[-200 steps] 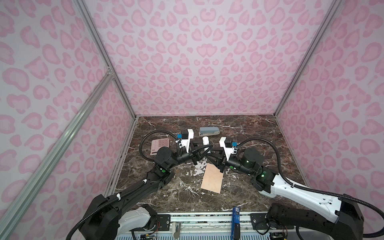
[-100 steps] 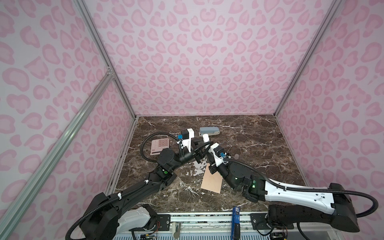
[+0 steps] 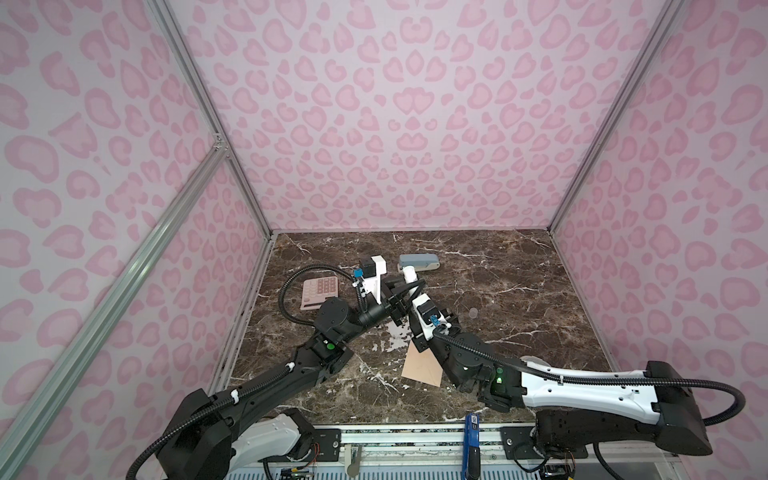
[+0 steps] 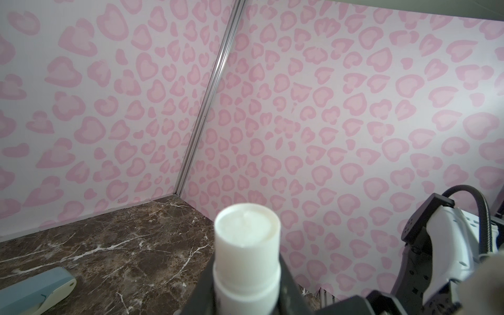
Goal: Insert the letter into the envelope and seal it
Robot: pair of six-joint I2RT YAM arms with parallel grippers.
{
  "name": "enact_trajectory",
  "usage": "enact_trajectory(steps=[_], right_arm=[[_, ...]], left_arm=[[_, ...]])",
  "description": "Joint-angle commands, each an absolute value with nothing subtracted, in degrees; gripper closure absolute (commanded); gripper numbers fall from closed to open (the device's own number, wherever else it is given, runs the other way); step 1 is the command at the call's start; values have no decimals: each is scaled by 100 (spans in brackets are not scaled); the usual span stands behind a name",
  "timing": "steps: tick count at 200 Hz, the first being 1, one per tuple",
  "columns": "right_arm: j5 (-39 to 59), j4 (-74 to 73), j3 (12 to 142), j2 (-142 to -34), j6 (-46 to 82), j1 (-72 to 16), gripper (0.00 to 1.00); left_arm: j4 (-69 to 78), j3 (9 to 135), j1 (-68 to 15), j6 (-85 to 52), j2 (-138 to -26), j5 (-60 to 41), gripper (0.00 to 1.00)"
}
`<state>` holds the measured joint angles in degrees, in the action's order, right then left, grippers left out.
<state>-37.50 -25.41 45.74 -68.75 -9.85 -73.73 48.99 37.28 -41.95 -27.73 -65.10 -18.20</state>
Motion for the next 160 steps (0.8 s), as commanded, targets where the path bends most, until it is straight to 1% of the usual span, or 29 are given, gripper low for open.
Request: enact_trajectory(steps=[1, 15, 28, 45, 86, 103, 133, 160], right_arm=[[-2573, -2237, 4318, -6576, -750, -7288, 51], [-2177, -2110, 4112, -6283, -684, -7135, 51], [-1667, -2018, 3941, -6022, -561, -6887, 52], [-778, -2009, 3755, -5722, -267, -6449, 54], [1589, -2498, 3568, -5501, 786, -5268, 56], [2276, -2773, 3575, -5599, 1096, -5030, 56], [2915, -2855, 3707, -5839, 1250, -4975, 56], [2944, -3019, 3718, -5933, 1301, -4974, 56]], left_arm=[[4730, 3686, -4084, -2628, -6376, -1676, 96], [4707, 3659, -3988, -2637, -6292, -1767, 96], [4685, 3640, -3914, -2653, -6230, -1875, 96], [4721, 3639, -3844, -2670, -6179, -2134, 96], [5351, 3686, -3630, -3112, -6435, -3636, 96], [5639, 3693, -3621, -3287, -6553, -3975, 96], [5884, 3715, -3621, -3426, -6674, -4158, 96], [6060, 3760, -3621, -3554, -6774, -4319, 96]])
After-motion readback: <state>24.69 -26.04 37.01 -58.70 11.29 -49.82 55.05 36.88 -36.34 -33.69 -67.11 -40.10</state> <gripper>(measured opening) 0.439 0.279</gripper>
